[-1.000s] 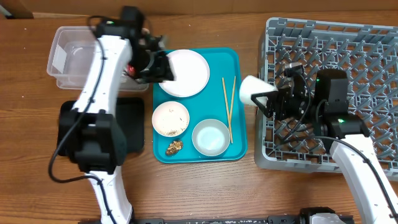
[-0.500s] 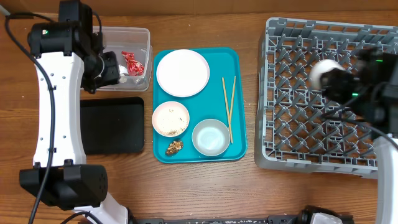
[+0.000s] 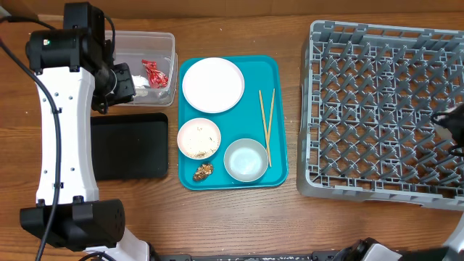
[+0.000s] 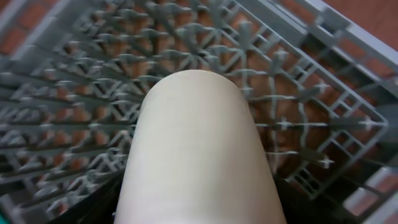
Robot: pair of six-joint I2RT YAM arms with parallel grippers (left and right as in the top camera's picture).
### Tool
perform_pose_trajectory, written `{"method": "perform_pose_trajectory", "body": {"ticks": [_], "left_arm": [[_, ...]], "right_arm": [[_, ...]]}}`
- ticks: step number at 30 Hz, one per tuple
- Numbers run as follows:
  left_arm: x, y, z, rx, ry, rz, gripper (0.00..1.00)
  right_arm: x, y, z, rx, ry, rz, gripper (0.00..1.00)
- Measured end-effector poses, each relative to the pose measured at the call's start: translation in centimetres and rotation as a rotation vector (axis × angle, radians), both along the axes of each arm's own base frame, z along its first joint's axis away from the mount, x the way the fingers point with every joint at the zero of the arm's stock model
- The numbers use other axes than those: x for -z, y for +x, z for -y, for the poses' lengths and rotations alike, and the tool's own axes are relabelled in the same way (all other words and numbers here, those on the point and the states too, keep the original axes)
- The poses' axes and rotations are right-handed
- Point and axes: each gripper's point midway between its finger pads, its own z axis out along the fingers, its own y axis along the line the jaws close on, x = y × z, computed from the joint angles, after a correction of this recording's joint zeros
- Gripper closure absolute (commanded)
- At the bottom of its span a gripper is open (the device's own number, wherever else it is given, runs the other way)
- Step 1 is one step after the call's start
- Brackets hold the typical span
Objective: Sort waste into correct bins and load items into the dishwasher
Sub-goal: 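Place the cup upside down in the rack's right side with right gripper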
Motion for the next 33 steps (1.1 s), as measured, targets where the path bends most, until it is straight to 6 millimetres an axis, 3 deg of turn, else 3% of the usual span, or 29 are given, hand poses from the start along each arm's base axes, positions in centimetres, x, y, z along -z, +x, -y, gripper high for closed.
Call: {"method": "perform_pose_trajectory", "body": {"ticks": [8, 17, 20, 23, 30, 33], "left_arm": [[1.9, -0.4, 0.9, 0.025, 0.001, -0.050, 0.67], [3.7, -0.8, 1.4, 0.042, 0.002, -0.094, 0.66], [3.7, -0.8, 1.4, 0.041, 0.002, -0.094, 0.66], [3.7, -0.8, 1.4, 0.042, 0.002, -0.095, 0.66], [3.7, -0.8, 1.4, 0.041, 0.002, -0.095, 0.66], [3.7, -0.8, 1.4, 0.041, 0.002, -0.095, 0.66]], "right_arm": [[3.6, -1.0, 1.8, 0.093, 0.004, -0.154, 0.96], [5.5, -2.7, 1.2, 0.110, 0.055, -0.269, 0.95], [5.5, -2.7, 1.2, 0.112, 0.054, -0.269, 0.74], [5.5, -2.7, 1.1, 0.109, 0.063, -0.267, 0.61], [5.7, -2.8, 0.3, 0.096, 0.099, -0.270, 0.51], [5.8, -2.8, 0.3, 0.095, 0.101, -0.271, 0.19]]}}
